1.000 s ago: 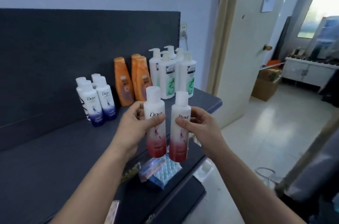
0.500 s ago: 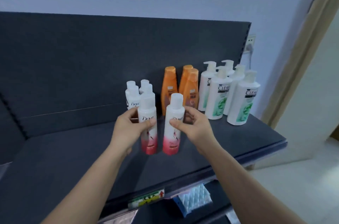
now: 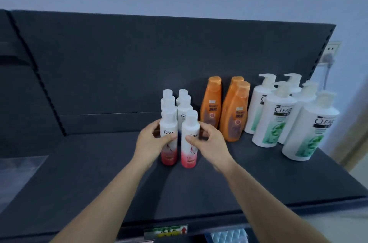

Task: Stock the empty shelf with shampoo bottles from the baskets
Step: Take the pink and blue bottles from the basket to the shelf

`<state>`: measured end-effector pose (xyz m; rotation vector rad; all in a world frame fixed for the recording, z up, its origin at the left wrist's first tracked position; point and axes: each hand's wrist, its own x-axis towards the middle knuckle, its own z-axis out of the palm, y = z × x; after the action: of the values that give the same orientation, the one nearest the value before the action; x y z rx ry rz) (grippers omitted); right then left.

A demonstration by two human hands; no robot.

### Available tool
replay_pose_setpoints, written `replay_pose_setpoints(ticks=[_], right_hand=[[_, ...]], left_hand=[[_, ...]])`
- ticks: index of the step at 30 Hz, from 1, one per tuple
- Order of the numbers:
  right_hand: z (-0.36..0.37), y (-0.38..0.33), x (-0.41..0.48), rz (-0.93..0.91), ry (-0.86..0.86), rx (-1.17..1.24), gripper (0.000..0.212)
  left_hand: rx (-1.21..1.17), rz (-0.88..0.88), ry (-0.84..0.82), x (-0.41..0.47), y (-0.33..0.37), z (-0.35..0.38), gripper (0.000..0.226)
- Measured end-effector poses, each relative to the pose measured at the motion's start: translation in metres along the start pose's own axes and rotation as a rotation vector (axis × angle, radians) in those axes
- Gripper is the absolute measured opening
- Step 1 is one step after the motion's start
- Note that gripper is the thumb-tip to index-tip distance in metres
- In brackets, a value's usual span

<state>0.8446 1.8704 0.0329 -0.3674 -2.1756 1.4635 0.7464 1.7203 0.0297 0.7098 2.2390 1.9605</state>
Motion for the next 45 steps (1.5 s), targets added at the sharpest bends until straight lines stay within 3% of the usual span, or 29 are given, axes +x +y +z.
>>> replay_pose_setpoints(ticks=[4,11,19,34,41,45], right_hand=[[0.006,0.001,0.010,0.000,-0.006,0.038,0.038],[0.012,0.027,0.010,0.014,-0.002,-0.106,0.057],[0.018,0.034,0.012,0.082,0.027,-0.184,0.036],[0.028,0.027,0.013,0.133,0.066,-0.331,0.038],[0.027,0.026,-0.022,0.221,-0.013,-0.621,0.066],[0.019,0.024,-0.051,0.274,-0.019,-0.790,0.065]], left_hand=[[0.057,0.001,0.003,0.003,-0.005,-0.002,0.048],[0.217,-0.007,-0.058,-0.007,-0.018,-0.009,0.051],[0.291,0.006,-0.072,-0.002,-0.021,-0.005,0.039],[0.387,0.046,-0.118,0.009,-0.028,-0.004,0.050],[0.642,-0.006,-0.356,-0.002,-0.036,-0.013,0.065],[0.816,-0.028,-0.463,-0.017,-0.040,-0.013,0.059]])
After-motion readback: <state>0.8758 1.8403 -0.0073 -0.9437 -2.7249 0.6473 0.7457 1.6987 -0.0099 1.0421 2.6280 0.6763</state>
